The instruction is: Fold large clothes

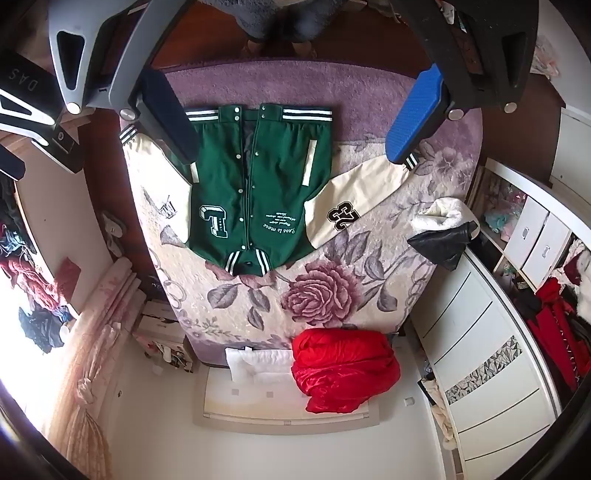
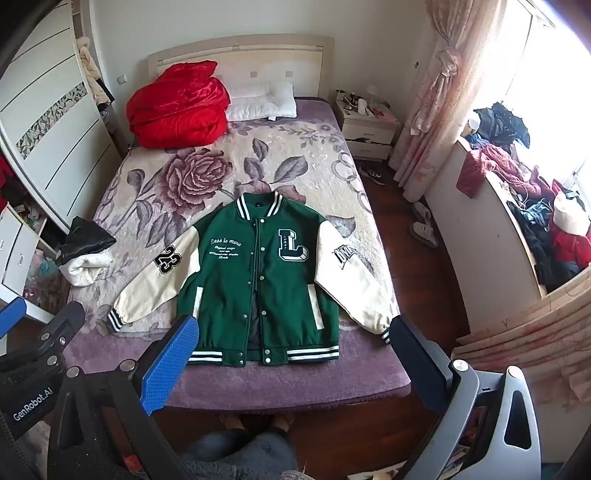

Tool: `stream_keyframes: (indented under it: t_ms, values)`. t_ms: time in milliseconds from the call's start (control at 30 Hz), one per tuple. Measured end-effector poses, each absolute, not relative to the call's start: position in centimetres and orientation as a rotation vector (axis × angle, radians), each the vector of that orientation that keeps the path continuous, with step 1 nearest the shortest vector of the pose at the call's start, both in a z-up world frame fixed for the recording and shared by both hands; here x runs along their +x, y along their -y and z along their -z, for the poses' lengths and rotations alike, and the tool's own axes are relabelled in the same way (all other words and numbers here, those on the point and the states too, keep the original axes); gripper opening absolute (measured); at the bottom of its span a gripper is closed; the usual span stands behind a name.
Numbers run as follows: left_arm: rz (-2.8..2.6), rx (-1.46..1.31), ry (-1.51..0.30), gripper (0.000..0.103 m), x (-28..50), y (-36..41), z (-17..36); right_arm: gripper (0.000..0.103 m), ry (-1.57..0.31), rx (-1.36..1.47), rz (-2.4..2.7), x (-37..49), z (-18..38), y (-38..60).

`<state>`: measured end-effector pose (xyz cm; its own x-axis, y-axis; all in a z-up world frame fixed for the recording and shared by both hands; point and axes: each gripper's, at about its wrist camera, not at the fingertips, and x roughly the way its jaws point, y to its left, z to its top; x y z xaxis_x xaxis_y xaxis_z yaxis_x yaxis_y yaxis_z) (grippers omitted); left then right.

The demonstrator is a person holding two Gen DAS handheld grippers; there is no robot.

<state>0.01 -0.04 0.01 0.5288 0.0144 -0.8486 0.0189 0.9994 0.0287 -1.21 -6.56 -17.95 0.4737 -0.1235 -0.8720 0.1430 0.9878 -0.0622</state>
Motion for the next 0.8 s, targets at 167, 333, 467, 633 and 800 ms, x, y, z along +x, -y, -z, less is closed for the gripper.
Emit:
stream_keyframes:
  t_ms: [167, 333, 467, 633, 800]
  values:
    - [0.006, 0.031, -1.009, 0.103, 0.01, 0.01, -0.01, 0.103, -1.064, 0.021, 0.161, -1.14, 17.93, 6.49]
    - [0.006, 0.033, -1.009, 0.103, 0.09, 0.06, 0.08, 0.103, -1.064, 0.019, 0.163, -1.08, 17.89, 6.47]
    - [0.008, 0.031, -1.01, 0.103, 0.11, 0.03, 0.06, 0.103, -1.063, 0.018, 0.165, -1.05, 17.8, 6.53]
    - [0.009, 0.03, -1.009, 0.103, 0.35, 0.22, 0.01, 0.103, -1.062, 0.021, 0.166, -1.01, 17.67, 6.64]
    - [0.009, 0.029, -1.008, 0.103, 0.56, 0.44, -0.17, 0.103, -1.058, 0.021, 0.169, -0.88, 17.14, 6.45]
